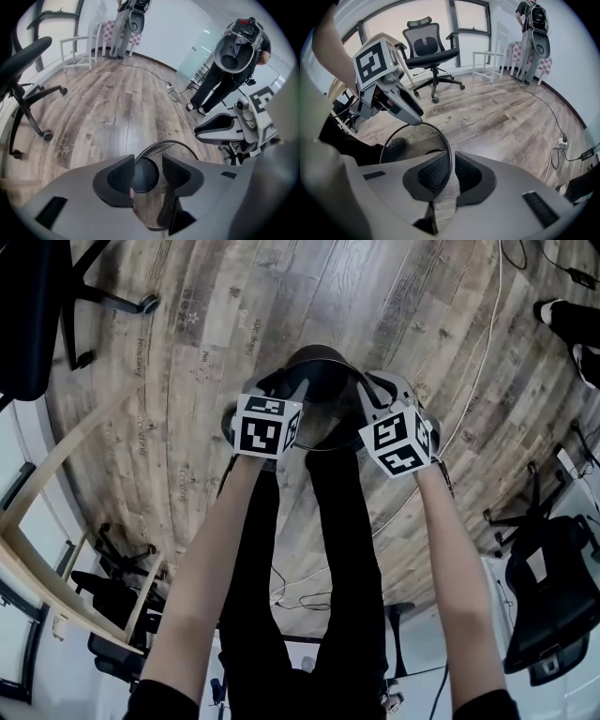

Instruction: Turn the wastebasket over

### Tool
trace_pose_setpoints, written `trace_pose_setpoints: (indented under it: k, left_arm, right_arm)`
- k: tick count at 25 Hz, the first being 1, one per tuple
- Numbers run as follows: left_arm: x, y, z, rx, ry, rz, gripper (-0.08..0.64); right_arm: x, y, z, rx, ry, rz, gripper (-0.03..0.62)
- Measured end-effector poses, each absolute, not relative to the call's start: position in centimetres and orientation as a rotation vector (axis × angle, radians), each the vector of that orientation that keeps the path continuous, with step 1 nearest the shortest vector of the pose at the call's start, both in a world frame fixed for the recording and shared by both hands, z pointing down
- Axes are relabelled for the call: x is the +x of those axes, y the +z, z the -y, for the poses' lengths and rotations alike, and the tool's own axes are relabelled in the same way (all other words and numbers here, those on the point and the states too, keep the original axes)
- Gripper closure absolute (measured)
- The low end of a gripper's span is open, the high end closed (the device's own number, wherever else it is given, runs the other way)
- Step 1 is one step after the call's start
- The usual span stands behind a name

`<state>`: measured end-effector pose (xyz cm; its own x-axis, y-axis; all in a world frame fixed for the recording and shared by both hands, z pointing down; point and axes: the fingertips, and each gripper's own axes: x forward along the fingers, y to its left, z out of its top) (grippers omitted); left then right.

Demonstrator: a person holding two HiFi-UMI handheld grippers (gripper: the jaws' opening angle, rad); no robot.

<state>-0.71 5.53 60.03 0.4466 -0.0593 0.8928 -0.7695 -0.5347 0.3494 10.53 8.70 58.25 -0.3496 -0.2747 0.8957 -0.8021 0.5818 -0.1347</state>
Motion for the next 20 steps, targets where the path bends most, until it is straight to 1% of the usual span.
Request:
trace_pose_setpoints:
  k: [10, 15, 17, 20]
  left_arm:
    - [-1.9, 64.0, -5.9, 1.992, 1.370, 0.533, 0.365]
    - [-1.8, 64.5, -5.8, 2.040, 1.400, 0.531, 0.468]
    - [-2.0, 64.5, -5.6, 2.049, 1.408, 0.525, 0.488]
    - [-2.0, 64.4, -5.7, 2.069, 1.427, 0.483, 0.496]
  right_arm:
    - [9.9, 63.2, -9.3, 0.793, 0.753, 1.871, 0.543]
    - [10.1, 63.9, -9.2, 0.801, 0.736, 1.878, 0.543]
    - [9.9, 64.0, -9.1, 0.800, 0.726, 1.879, 0.543]
    - [9.8, 64.0, -9.1, 0.804, 0.731, 1.881, 0.543]
